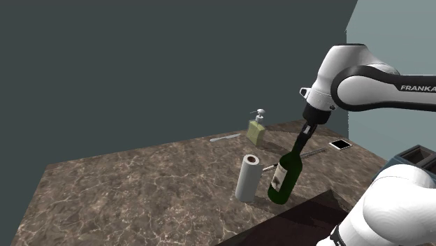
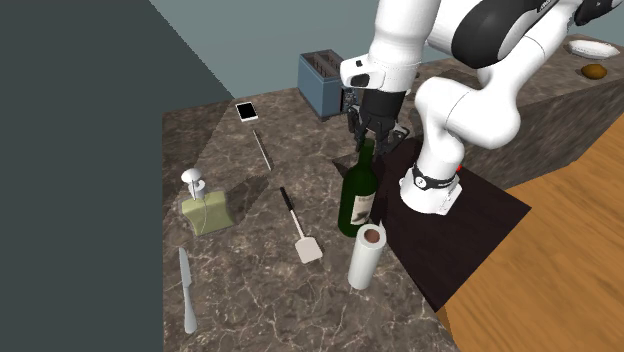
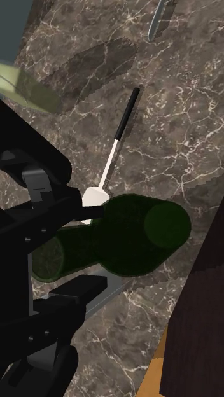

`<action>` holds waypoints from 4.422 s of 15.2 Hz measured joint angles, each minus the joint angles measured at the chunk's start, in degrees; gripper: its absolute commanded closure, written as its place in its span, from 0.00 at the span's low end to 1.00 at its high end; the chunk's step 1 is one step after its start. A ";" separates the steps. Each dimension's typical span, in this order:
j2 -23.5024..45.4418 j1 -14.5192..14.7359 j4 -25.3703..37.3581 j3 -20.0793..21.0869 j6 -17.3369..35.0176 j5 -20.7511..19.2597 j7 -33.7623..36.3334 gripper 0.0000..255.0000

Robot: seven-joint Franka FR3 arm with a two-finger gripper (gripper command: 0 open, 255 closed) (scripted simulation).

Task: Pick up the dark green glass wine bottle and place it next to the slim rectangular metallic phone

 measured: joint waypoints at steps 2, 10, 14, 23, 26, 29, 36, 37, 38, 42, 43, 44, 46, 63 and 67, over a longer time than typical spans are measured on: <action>0.01 0.00 0.01 0.00 0.00 0.00 0.00 1.00; -0.36 0.17 1.57 0.31 -1.96 0.29 0.09 1.00; -0.04 0.20 4.59 0.36 -4.63 0.41 -0.17 1.00; 1.41 0.41 12.07 0.69 -10.67 0.83 -0.52 1.00; 1.73 0.54 14.56 0.98 -12.84 1.10 -0.47 1.00; 2.66 0.61 17.37 1.09 -14.72 1.22 -0.57 1.00; 4.38 0.73 23.68 1.40 -19.32 1.52 -0.73 1.00; 4.77 0.75 24.60 1.43 -19.85 1.56 -0.75 1.00; 5.03 0.77 25.60 1.48 -20.58 1.61 -0.77 1.00; 6.27 0.80 29.40 1.52 -23.13 1.68 -0.98 1.00; 6.74 0.82 30.38 1.55 -23.64 1.71 -0.99 1.00; 7.08 0.85 31.35 1.64 -24.28 1.78 -0.97 1.00; 7.71 0.89 33.41 1.77 -25.71 1.88 -0.98 1.00; 15.66 1.04 52.83 1.95 -37.17 2.12 -1.79 1.00; 18.07 1.08 57.99 2.10 -39.92 2.25 -1.84 1.00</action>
